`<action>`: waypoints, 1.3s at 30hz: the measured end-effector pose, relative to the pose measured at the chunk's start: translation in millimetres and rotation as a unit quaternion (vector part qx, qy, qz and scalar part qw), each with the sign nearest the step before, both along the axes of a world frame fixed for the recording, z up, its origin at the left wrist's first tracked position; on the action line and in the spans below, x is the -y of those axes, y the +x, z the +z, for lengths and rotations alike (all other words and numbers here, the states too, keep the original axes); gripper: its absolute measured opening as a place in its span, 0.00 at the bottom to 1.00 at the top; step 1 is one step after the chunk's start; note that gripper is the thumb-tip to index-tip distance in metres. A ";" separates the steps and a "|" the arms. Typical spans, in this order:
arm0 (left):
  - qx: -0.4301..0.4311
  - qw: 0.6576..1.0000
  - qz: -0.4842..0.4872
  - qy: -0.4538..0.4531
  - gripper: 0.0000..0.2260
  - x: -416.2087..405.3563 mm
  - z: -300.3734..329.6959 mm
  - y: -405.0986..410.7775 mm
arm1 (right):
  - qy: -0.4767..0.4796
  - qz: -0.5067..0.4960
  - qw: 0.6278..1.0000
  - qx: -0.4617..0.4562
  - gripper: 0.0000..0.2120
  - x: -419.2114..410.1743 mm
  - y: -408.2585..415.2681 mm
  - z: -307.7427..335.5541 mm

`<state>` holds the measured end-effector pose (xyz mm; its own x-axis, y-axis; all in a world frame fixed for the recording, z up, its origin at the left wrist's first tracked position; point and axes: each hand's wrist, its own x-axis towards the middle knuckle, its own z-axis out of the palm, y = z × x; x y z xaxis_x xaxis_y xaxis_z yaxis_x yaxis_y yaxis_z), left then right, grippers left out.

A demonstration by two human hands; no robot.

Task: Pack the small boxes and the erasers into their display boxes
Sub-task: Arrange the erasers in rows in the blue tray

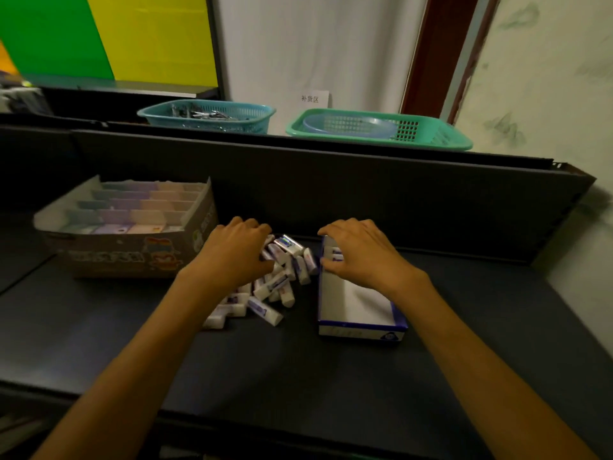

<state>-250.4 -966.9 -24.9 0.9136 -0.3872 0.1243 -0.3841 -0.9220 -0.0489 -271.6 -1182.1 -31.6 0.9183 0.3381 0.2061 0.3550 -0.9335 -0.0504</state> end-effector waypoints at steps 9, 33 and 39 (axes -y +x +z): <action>0.003 1.000 -0.019 -0.006 0.29 -57.9 -0.2 -16.3 | -0.002 -0.005 1.000 -0.020 0.24 -60.1 -14.7 -5.4; -0.138 0.953 -0.135 -0.234 0.25 -81.0 -21.5 -10.4 | 0.112 -0.052 0.991 -0.045 0.12 -73.4 -32.0 -17.2; -0.082 0.953 -0.152 -0.248 0.22 -54.8 -15.4 -2.4 | 0.215 -0.057 0.975 -0.028 0.11 -44.3 -34.4 -5.5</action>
